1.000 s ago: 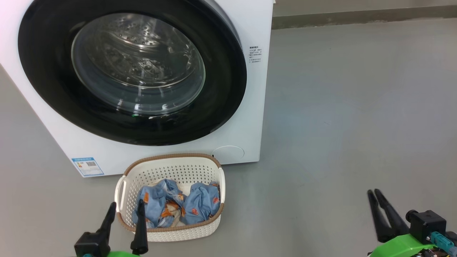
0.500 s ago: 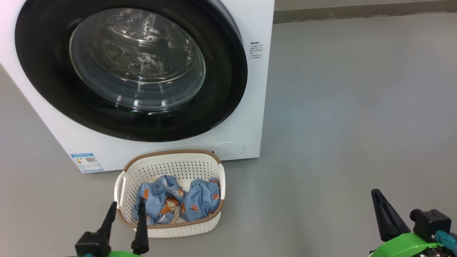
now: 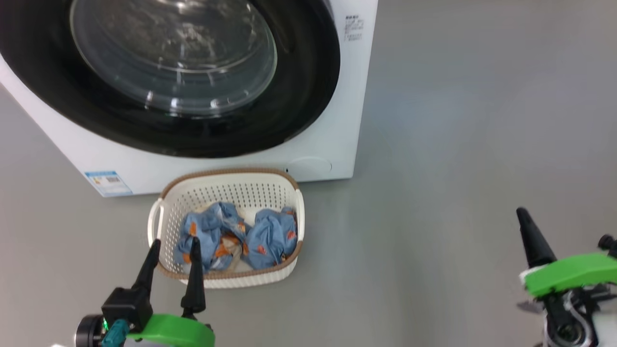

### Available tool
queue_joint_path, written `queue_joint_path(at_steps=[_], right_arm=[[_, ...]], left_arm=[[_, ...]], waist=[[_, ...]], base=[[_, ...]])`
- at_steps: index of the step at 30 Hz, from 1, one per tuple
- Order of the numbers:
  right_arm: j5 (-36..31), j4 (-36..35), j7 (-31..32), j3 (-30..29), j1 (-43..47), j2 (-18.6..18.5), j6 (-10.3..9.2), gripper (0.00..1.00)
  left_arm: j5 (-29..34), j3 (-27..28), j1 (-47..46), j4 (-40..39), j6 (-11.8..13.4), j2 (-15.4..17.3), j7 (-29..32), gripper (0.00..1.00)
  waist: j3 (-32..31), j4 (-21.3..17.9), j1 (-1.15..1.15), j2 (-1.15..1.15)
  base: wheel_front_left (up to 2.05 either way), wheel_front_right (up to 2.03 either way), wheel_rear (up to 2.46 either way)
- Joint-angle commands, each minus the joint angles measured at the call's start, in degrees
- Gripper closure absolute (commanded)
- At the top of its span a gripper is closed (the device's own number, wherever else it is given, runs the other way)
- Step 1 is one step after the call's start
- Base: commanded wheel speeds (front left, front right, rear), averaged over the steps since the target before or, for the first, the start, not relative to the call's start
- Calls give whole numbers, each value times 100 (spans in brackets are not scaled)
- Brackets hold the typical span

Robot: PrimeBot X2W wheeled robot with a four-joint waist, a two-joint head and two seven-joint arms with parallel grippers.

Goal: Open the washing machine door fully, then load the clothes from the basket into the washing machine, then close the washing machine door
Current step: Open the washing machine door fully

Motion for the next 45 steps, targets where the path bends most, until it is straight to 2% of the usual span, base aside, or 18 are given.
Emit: queue_joint_path(at_steps=[1, 8, 11, 15, 22, 32, 45], right_arm=[[382, -67, 173, 33, -316, -21, 9, 100], [2463, 629, 1453, -562, -1315, 69, 9, 100], [3069, 1091, 2043, -723, -1802, 89, 9, 100], [3506, 1641, 2580, -852, -2514, 41, 9, 100], [3802, 2291, 3010, -897, -3754, -59, 9, 100], [3875, 2739, 3281, -770, -5284, -128, 9, 100], [3333, 3695, 3483, -276, -7046, -225, 9, 100]], left_arm=[[56, 155, -257, -177, 58, 35, -70, 0], [122, 110, -512, -281, 76, -12, -71, 0], [145, 85, -629, -315, 78, -27, -71, 0], [154, 21, -784, -348, 86, -43, -71, 0], [125, -104, -1049, -388, 121, -56, -71, 0], [28, -305, -1408, -462, 218, -58, -71, 0], [-90, -511, -1690, -555, 329, -58, -71, 0]], waist=[[268, 67, 0, 0], [730, 163, 0, 0], [901, 209, 0, 0], [1136, 284, 0, 0], [1526, 423, 0, 0], [1985, 589, 0, 0], [2387, 832, 0, 0]], base=[[0, 0, 0], [0, 0, 0], [0, 0, 0], [0, 0, 0], [0, 0, 0], [0, 0, 0], [0, 0, 0]])
